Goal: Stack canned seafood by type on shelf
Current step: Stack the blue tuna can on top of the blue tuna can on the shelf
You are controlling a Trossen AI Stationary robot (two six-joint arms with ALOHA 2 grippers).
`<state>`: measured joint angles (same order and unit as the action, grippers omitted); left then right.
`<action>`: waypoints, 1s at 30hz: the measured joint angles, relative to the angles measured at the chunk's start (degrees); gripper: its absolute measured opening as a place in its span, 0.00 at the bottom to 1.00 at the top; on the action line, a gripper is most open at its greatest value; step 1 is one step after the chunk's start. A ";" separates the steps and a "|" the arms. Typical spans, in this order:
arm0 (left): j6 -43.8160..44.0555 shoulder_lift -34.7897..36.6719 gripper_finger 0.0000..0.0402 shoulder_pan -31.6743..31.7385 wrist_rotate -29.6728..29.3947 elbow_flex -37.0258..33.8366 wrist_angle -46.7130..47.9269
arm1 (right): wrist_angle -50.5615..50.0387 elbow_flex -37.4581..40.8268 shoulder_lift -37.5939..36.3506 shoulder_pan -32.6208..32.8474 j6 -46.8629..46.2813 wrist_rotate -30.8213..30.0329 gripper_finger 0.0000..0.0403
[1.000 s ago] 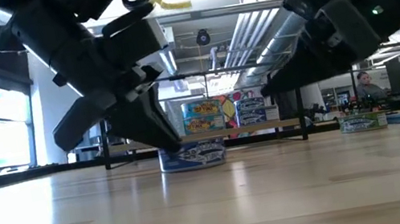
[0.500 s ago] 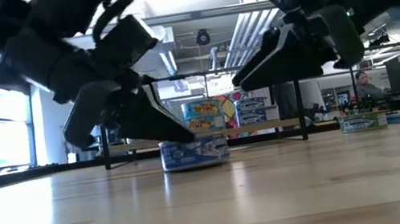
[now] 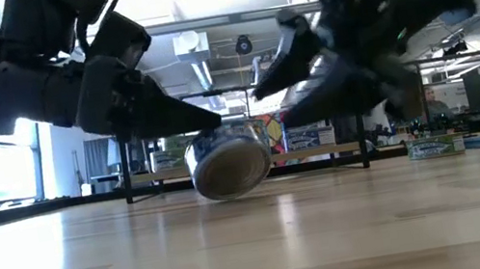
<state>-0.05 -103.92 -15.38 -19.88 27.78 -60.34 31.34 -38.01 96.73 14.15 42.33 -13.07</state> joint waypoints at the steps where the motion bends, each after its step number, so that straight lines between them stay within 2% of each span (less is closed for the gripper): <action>1: 0.13 0.02 0.00 0.19 0.40 -0.15 -0.41 | 1.03 -0.61 1.54 -0.42 1.15 -0.03 0.62; 7: 0.94 0.04 0.00 0.79 0.40 -0.53 -0.85 | 4.11 -6.51 9.87 -2.14 4.14 -0.86 0.62; 13: 0.48 0.04 0.00 0.75 1.10 -0.53 -1.29 | -6.06 -13.42 14.13 -2.62 1.54 -1.09 0.61; 16: 0.87 0.04 0.00 0.42 1.64 -0.53 -1.31 | -11.86 -15.91 14.20 -2.60 -2.96 -3.65 0.55; 19: 0.10 0.04 0.00 -0.54 1.24 -0.51 -1.24 | -17.21 -17.79 14.22 -2.13 -8.28 -7.49 0.42; 21: -0.60 0.11 0.00 -1.36 -1.06 -0.50 -1.47 | -20.48 -18.93 14.22 -1.61 -10.76 -8.97 0.31; 22: -0.66 0.15 0.00 -1.99 -2.72 -0.41 -1.40 | -22.24 -19.58 14.20 -1.30 -11.87 -9.57 0.29; 27: -3.46 0.17 0.00 -6.41 -16.36 -0.47 3.18 | -36.98 -22.92 11.13 -0.45 -17.20 -12.51 0.29; 30: -3.65 0.17 0.00 -8.87 -25.65 -0.49 4.99 | -46.61 -24.96 6.48 -0.24 -21.47 -17.44 0.29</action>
<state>-3.71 -103.74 -24.25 -45.54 27.29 -55.34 -15.28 -62.97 103.21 13.91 20.85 -30.51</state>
